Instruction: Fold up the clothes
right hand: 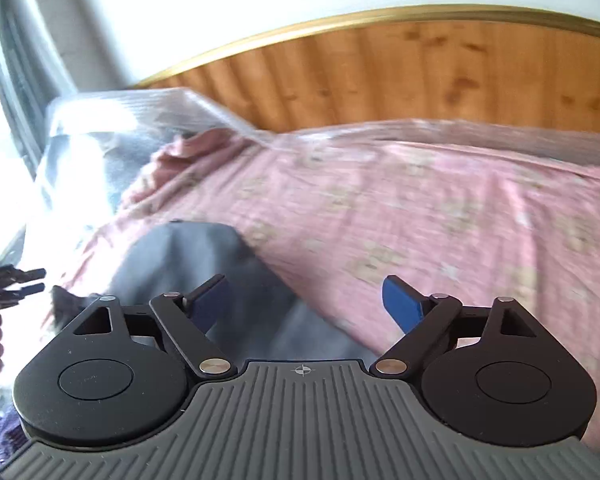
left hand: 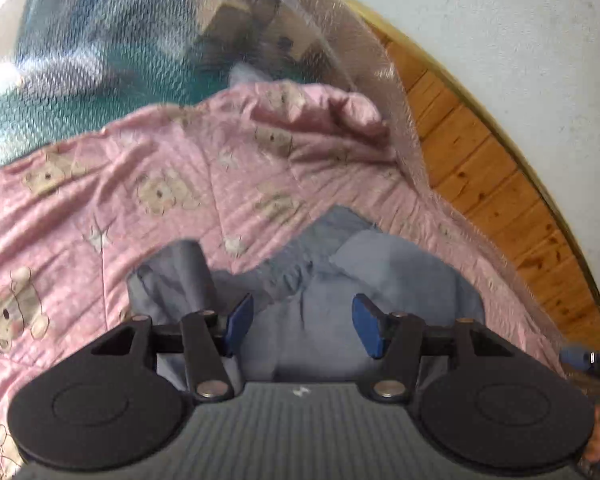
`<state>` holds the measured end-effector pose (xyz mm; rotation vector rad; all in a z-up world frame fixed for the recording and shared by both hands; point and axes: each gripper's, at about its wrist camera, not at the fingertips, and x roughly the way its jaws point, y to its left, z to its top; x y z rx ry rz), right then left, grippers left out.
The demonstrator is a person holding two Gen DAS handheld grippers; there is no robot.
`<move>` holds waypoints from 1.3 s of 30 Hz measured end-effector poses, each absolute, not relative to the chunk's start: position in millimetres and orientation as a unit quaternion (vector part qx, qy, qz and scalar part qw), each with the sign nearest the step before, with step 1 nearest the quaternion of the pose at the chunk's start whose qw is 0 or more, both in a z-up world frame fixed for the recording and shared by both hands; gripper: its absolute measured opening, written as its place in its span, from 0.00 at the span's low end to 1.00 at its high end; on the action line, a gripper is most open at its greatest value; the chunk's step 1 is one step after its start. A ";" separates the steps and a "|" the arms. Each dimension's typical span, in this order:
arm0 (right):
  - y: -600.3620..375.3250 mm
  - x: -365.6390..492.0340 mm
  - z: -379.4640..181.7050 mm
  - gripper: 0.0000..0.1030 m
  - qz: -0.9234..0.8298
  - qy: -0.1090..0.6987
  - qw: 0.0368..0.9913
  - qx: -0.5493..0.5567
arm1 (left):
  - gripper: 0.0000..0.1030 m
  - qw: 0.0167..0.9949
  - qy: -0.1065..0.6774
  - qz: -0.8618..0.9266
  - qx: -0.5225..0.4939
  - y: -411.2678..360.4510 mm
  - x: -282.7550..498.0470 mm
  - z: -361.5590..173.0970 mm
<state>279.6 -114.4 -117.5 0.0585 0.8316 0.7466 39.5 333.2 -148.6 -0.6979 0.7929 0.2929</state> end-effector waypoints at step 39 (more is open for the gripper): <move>94.0 106.1 -180.4 0.12 0.537 0.179 0.720 -0.401 | 0.74 0.784 0.455 -0.401 -0.136 341.6 280.3 -140.3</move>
